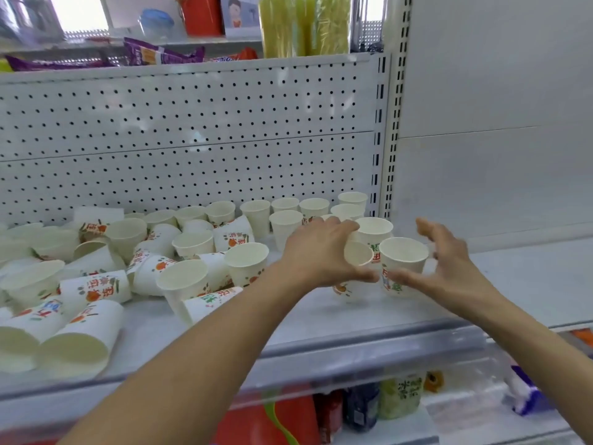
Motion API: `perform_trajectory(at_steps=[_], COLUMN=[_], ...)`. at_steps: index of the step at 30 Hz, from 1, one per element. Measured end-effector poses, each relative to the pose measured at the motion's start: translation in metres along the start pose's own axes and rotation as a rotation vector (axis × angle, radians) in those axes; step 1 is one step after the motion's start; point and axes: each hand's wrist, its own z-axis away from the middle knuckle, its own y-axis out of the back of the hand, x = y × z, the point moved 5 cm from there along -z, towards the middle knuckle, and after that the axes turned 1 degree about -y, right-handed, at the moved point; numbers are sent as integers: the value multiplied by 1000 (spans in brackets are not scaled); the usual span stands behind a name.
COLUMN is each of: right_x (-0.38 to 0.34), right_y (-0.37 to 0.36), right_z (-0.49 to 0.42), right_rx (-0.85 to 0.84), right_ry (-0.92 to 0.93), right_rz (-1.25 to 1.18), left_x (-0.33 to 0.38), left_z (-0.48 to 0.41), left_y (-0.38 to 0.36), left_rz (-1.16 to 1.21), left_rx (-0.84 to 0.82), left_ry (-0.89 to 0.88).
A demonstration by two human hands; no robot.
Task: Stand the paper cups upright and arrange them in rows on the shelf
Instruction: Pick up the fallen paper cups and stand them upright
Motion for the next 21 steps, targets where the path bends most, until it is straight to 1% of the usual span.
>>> perform_trajectory(at_steps=[3,4,5,7,8,10,12,14,16,17,19,21], right_x=[-42,-60,-78,-110,-125,-151,-173,-188,-197,-200,-204,-204], right_y=[11,8,1,-25,-43,-80,-115,-141,-159,-164,-169,-172], right_z=[19,25,31,39,42,49,54,57,59,59,60,60], right_rx=[269,308,302,181,88,-123,-300,-393,-425,-418,-383,-391], right_ry=[252,354,449,619,695,806,865,885,876,873,867,851], right_rz=[-67,-80,-86,-93,-82,-44,1,70,154,186,227,251], left_x=[-8,-14,-21,-41,-54,-86,-122,-153,-170,-173,-177,-182], left_z=[38,58,79,123,143,179,214,244,260,262,260,257], left_y=[18,20,21,20,21,25,33,36,30,25,14,7], left_rz=[181,250,312,363,323,153,13,-32,-15,3,9,-18], left_rx=[259,354,446,596,654,739,787,808,803,789,754,720], left_ry=[109,136,158,188,202,263,407,626,811,867,927,954])
